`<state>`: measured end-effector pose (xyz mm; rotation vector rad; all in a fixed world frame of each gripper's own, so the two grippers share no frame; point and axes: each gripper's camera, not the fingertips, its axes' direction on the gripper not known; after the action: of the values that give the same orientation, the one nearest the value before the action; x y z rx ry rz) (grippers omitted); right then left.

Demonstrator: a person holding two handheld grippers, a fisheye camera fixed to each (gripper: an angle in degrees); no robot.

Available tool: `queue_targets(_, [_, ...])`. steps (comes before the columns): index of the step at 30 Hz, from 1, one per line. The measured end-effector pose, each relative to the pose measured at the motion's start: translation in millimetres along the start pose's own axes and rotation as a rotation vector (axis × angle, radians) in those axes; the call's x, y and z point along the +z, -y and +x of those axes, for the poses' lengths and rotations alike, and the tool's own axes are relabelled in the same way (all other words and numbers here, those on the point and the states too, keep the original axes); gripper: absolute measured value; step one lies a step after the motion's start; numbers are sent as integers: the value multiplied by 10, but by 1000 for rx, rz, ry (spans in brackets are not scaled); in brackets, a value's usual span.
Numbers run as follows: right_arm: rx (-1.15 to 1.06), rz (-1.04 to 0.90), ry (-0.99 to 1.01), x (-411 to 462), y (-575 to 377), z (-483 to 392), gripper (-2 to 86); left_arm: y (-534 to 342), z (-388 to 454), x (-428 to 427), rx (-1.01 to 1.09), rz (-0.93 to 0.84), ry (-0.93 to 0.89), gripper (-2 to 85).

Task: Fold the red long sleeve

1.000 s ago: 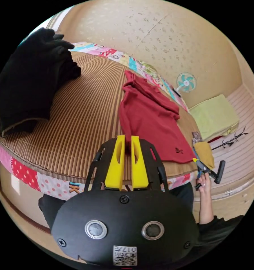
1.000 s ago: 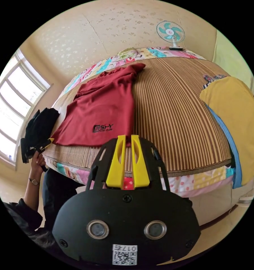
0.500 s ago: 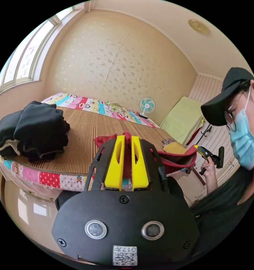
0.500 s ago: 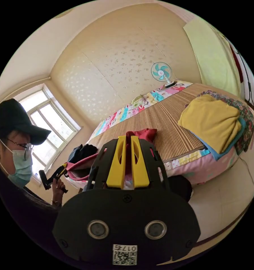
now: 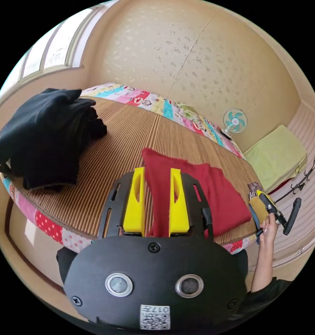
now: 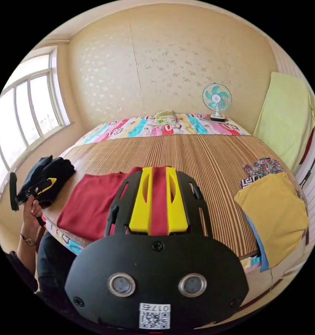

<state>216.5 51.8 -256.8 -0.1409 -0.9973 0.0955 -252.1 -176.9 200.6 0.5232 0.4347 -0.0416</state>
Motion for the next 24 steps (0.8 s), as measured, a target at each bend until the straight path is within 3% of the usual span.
queue_targets(3, [-58,-320,-204,921,-735,34,22,-398,-306,139,-77,-141,16,127])
queue_targets(4, [-99,-280,-229,985,-972,33,16,-543,-451,91,-131,-151,-33,131])
queue_targets(7, [-40,-204,-567,813,-1039,-84,7,-784,-671,-81,-231,-143,-117,142])
queue_targets(9, [-2,-68,-510,558,-1019,-163,6,-834,-692,-91,-248,-161,-157,147])
queue_targets(11, [-27,90,-186,350,-1054,-243,6,-846,-688,-21,-270,-177,-187,147])
queue_targets(13, [-48,106,-31,500,-1121,-237,6,-834,-666,169,-308,-204,-254,141])
queue_targets(16, [-65,-242,-36,1359,-1262,-157,5,-849,-621,403,-393,-215,-258,121])
queue_targets(17, [-62,-97,-24,1246,-1398,-131,4,-839,-612,398,-405,-190,-264,115])
queue_targets(22, [-51,-83,20,1290,-1422,-110,3,-549,-573,327,-551,-3,-289,41])
queue_targets(24, [-41,-82,39,1326,-1399,-94,3,-344,-349,224,-491,120,-355,4])
